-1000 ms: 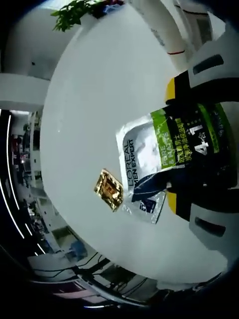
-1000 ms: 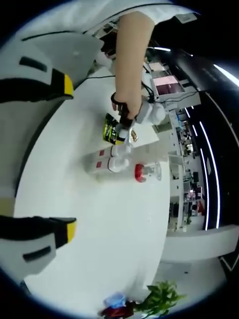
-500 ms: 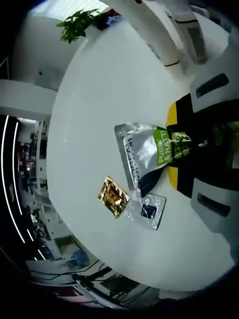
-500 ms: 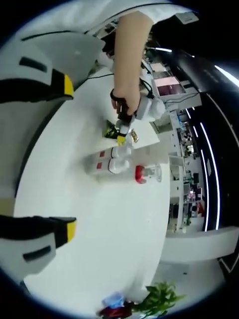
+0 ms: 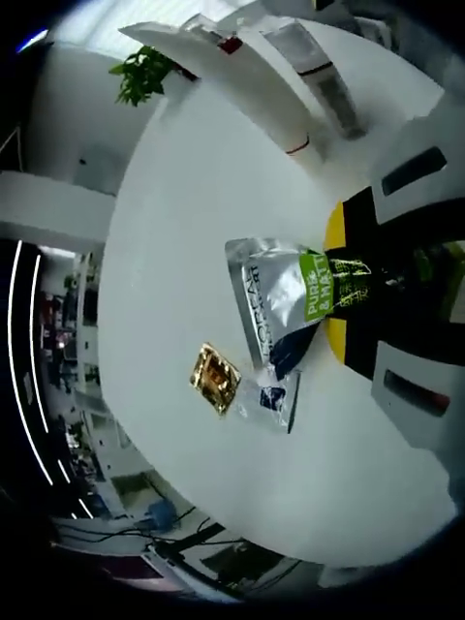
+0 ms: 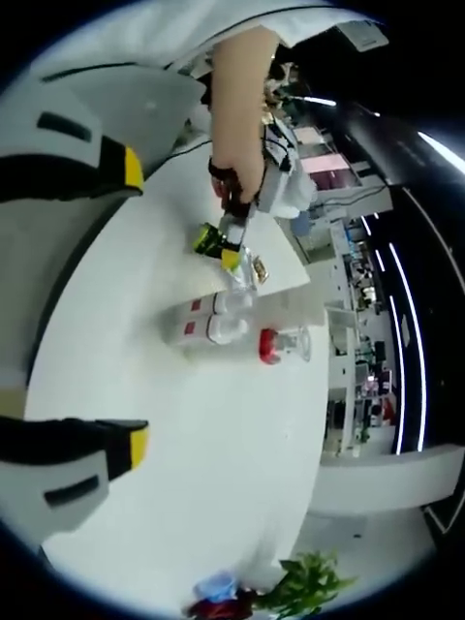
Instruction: Arrange the skincare products in the storage area until every visible bottle or jar stands upright without overlapping.
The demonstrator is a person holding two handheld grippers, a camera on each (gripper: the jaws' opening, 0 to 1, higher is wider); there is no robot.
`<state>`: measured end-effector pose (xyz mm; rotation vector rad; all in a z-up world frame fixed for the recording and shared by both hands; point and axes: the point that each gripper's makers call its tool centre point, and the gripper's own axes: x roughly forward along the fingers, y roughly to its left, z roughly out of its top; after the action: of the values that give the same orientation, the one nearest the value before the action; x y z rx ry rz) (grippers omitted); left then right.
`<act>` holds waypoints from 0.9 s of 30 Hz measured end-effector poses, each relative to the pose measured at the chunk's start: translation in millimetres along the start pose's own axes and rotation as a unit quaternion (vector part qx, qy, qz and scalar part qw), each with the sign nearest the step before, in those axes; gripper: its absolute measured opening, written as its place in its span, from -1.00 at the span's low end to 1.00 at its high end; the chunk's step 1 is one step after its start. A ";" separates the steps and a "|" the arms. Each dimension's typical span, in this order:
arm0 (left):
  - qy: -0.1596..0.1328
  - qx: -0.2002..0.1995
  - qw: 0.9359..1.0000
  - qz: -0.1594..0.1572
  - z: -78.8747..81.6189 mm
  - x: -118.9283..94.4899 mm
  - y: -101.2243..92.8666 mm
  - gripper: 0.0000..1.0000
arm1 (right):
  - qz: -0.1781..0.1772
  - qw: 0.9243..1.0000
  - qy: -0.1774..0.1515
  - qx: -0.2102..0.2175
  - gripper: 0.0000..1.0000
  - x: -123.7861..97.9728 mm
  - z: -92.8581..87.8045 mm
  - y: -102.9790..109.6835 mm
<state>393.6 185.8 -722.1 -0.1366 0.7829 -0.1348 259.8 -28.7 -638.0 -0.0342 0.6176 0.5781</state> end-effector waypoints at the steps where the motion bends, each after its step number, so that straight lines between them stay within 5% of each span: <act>1: -0.002 -0.002 1.000 -0.004 0.0 -2.7 -1.0 -0.64 | 0.002 1.000 -0.001 0.002 0.89 0.3 0.6 1.2; 20: -0.040 0.040 0.995 -0.081 2.3 -72.6 -35.0 -0.64 | 0.041 0.999 -0.029 0.013 0.74 7.5 18.6 23.9; 27: -0.071 0.121 0.982 -0.126 5.8 -106.9 -60.1 -0.64 | 0.084 0.994 -0.059 0.042 0.45 9.6 33.3 43.9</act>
<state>318.6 145.5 -633.7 -0.0131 0.5991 -0.4538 261.2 19.7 -609.9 0.1310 0.5325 0.7114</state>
